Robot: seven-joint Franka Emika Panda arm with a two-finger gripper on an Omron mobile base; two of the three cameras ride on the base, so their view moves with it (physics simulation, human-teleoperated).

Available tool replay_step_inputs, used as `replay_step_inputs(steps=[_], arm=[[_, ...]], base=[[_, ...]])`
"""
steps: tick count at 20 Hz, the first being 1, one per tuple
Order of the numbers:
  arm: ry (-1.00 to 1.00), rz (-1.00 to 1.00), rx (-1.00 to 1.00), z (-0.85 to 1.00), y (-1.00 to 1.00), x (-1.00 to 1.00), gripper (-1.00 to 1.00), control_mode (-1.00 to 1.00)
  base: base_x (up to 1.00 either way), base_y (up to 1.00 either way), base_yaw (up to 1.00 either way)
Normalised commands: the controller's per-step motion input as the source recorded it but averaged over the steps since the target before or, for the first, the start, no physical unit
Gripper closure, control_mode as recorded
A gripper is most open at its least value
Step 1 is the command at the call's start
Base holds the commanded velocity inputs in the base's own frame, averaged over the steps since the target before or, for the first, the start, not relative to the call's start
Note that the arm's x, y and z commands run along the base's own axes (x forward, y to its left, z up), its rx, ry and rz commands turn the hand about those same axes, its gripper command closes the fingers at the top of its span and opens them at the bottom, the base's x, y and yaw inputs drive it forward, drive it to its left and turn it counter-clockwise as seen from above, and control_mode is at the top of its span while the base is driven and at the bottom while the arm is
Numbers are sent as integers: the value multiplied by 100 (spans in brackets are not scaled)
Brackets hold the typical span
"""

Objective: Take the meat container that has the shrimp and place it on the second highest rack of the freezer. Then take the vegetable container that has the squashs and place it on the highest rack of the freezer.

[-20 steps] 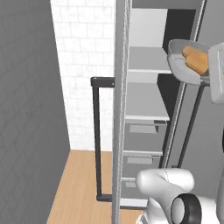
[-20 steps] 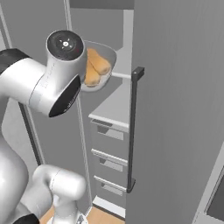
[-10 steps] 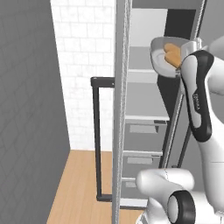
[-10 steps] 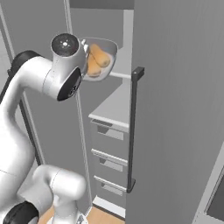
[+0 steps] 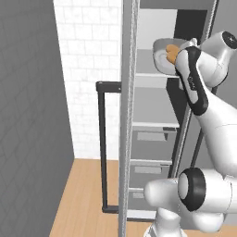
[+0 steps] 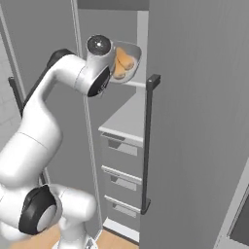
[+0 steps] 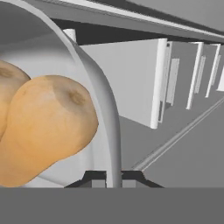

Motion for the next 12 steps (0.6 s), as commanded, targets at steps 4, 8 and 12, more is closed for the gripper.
replay_step_inputs(steps=[4, 8, 12], arm=[[23, -1, 0, -3, -1, 100, 100, -100], [15, 0, 0, -11, -12, 100, 100, -100], [9, 0, 0, -9, -31, 98, 100, -100]], base=[[0, 0, 0], [0, 0, 0], [0, 0, 0]])
